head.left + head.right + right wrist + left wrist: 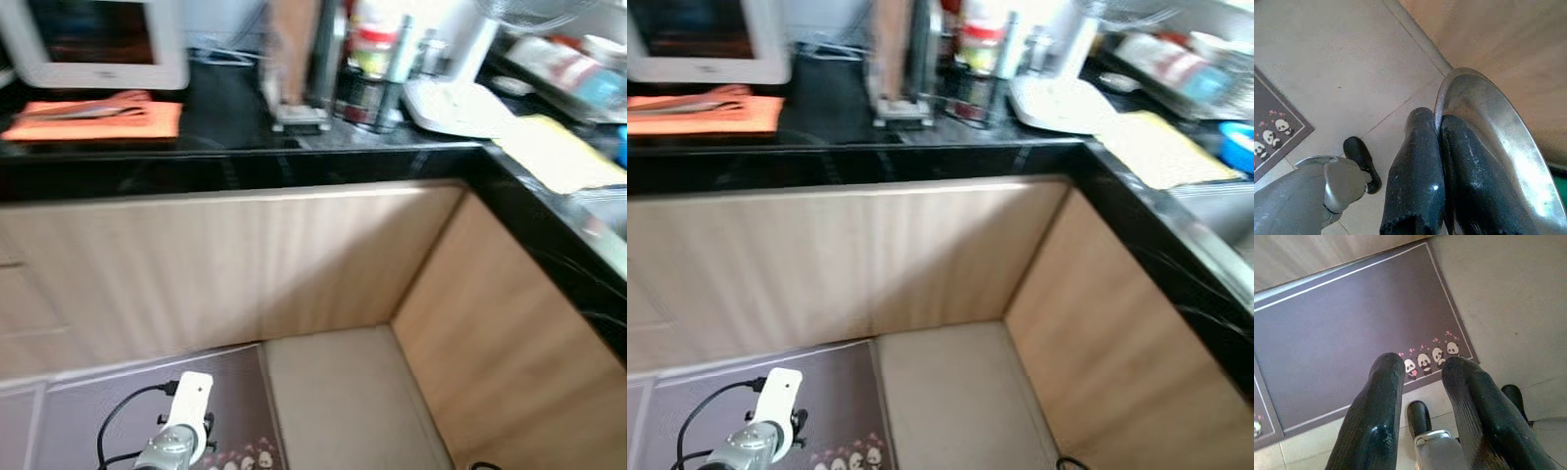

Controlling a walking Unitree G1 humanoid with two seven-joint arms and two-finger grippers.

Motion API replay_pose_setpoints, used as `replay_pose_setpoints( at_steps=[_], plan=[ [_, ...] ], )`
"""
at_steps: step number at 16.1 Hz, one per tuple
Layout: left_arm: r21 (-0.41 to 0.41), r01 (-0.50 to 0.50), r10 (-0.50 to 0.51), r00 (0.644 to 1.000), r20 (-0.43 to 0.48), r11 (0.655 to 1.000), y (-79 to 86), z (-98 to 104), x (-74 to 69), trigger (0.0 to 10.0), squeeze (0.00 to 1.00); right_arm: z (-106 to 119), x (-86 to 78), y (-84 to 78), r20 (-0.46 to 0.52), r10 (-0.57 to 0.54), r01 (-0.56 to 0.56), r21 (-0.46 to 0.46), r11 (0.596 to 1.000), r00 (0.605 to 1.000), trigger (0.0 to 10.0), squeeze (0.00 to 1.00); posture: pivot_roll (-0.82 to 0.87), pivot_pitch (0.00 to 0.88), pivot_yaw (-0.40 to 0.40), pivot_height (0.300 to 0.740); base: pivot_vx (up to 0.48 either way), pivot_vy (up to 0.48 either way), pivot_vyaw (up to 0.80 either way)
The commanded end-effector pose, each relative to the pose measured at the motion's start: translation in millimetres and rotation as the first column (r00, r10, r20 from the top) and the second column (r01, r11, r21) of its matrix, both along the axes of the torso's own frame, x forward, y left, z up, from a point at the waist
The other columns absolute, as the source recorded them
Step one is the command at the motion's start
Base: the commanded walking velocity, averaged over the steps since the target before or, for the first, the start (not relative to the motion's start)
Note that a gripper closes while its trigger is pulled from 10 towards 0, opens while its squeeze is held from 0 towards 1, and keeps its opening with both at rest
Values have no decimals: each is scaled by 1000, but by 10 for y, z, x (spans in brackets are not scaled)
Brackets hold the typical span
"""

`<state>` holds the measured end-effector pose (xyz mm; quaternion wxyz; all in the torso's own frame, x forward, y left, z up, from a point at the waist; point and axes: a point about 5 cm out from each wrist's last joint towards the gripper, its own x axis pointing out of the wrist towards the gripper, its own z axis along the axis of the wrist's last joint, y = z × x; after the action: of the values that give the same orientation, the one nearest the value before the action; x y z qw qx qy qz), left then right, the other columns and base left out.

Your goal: Kitchen organization

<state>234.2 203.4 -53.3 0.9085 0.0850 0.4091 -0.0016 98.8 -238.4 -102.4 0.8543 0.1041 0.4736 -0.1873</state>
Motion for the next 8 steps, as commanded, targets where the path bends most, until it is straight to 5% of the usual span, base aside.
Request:
replay_pose_setpoints(
  at_steps=[1,5,8],
  plan=[
    [23,11,-11,1000,-6,1000,112,1,-37,10000,0,15,23,-39,5,-9,9,-10,1000,1000,10000,0,239,0,-123,740,0,0,-788],
    [109,39,-37,999,-15,993,645,137,-88,10000,0,6,110,91,29,-20,19,26,999,999,10000,0,252,0,-46,740,0,0,-783],
    [144,80,-78,997,-19,986,656,167,-51,10000,0,-10,126,179,35,-46,44,61,997,998,10000,0,251,0,11,740,0,0,0]
  ],
)
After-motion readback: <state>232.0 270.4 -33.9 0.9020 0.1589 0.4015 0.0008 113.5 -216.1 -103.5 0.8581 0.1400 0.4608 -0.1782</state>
